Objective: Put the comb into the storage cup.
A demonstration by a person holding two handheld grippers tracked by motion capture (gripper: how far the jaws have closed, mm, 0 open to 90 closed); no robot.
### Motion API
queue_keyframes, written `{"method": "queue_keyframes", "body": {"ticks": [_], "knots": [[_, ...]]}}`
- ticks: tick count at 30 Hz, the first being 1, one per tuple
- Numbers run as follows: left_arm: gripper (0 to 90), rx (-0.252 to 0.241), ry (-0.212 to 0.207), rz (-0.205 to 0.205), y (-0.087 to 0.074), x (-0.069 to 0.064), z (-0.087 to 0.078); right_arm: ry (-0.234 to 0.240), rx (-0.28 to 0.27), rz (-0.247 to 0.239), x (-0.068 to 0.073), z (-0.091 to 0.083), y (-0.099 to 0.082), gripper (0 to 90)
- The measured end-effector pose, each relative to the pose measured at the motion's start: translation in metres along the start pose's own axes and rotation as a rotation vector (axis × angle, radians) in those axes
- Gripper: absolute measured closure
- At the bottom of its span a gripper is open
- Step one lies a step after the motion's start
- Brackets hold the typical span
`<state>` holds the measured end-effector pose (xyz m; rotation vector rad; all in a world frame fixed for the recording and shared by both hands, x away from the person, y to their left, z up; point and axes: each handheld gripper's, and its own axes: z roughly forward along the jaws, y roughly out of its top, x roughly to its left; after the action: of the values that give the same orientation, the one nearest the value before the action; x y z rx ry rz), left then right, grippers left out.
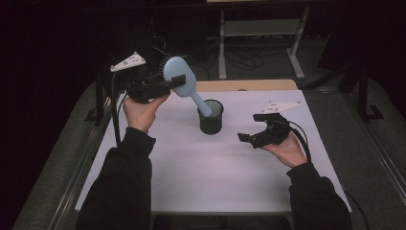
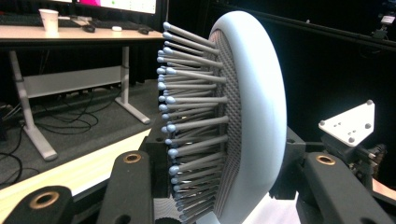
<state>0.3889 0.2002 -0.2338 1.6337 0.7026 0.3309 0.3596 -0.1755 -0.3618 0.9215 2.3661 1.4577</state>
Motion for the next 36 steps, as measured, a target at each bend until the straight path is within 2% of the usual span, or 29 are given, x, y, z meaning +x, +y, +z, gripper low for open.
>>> {"method": "queue_keyframes", "body": {"ticks": [5,12,17,21,28,33,36], "knots": [[54.0,-0.036,-0.012,-0.017,0.0,0.003,0.003,0.0,-0.057,-0.005,0.0,-0.011,-0.007,0.0],[54.0,-0.038,0.015,0.0,0.002,0.01,0.008,-0.005,-0.06,-0.004,0.0,-0.019,-0.02,0.0],[54.0,-0.04,0.027,-0.005,0.0,0.016,0.014,-0.013,-0.051,0.008,-0.003,-0.023,-0.03,0.0],[54.0,-0.051,0.025,-0.018,0.002,0.02,0.018,-0.014,-0.062,0.018,-0.003,-0.029,-0.036,0.0],[54.0,-0.06,0.029,-0.011,0.003,0.023,0.023,-0.029,-0.062,0.018,-0.003,-0.038,-0.047,0.0],[53.9,-0.067,0.05,-0.006,0.003,0.026,0.026,-0.046,-0.072,0.022,-0.003,-0.044,-0.054,0.0],[53.7,-0.069,0.078,0.006,0.001,0.028,0.028,-0.058,-0.066,0.023,-0.004,-0.046,-0.059,0.0]]}}
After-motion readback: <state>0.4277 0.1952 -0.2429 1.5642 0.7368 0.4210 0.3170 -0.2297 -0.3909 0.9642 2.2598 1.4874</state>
